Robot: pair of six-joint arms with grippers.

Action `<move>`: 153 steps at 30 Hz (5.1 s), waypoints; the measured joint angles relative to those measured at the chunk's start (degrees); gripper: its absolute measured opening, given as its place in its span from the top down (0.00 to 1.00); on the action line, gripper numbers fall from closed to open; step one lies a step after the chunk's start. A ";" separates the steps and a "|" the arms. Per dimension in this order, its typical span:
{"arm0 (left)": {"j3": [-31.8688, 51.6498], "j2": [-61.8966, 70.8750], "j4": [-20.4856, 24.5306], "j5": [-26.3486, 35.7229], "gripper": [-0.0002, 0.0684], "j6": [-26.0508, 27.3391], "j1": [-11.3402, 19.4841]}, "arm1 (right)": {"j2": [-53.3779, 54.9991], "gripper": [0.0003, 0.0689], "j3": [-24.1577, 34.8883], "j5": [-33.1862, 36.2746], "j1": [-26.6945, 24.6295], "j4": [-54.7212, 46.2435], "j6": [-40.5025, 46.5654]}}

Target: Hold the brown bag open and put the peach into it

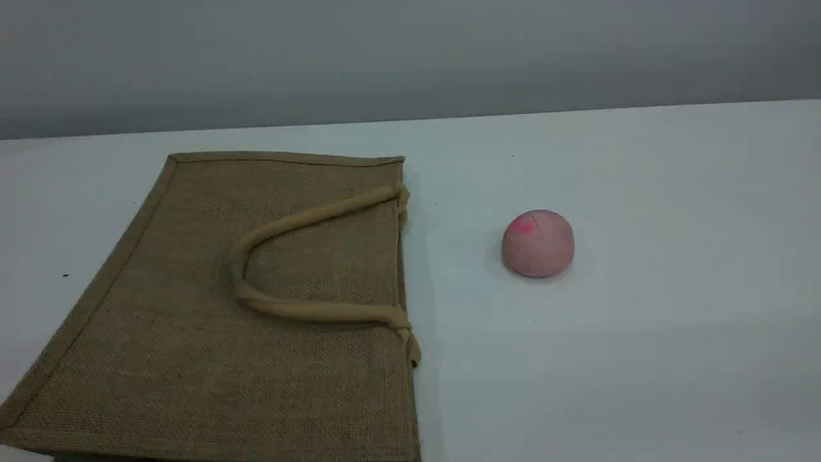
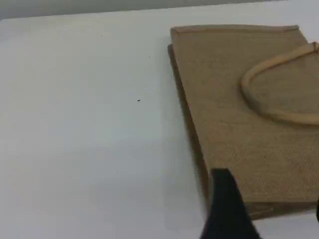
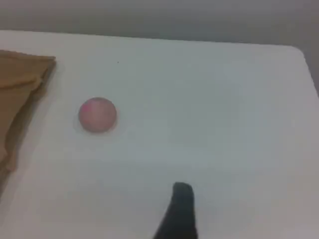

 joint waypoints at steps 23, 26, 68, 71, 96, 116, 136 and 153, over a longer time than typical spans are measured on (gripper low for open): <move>-1.03 3.32 0.40 -1.49 0.44 -3.33 -0.05 | 1.34 0.16 -1.54 -2.21 4.20 0.13 1.47; -3.26 7.13 2.15 -2.74 0.44 -3.33 -0.05 | 4.36 0.16 -3.86 -5.22 4.67 0.17 1.58; -32.84 84.82 -7.77 -21.10 0.44 -2.36 -0.27 | 61.01 0.16 -25.70 -30.71 4.67 2.82 3.05; -33.15 87.04 -9.50 -23.26 0.44 -0.83 -1.61 | 63.30 0.16 -26.46 -31.05 4.67 2.82 3.05; -41.20 110.15 -9.33 -25.31 0.44 -1.33 -8.13 | 71.85 0.16 -26.82 -31.91 4.67 4.19 2.20; -41.20 119.13 -11.54 -27.63 0.44 -1.33 -11.63 | 75.15 0.16 -26.82 -32.42 4.67 4.19 2.26; -41.20 124.88 -11.70 -30.98 0.44 -1.30 -12.16 | 75.15 0.16 -26.82 -31.92 4.67 4.26 2.37; -41.20 124.88 -12.11 -32.41 0.86 4.74 -12.16 | 75.15 0.16 -26.82 -31.80 4.67 4.26 2.32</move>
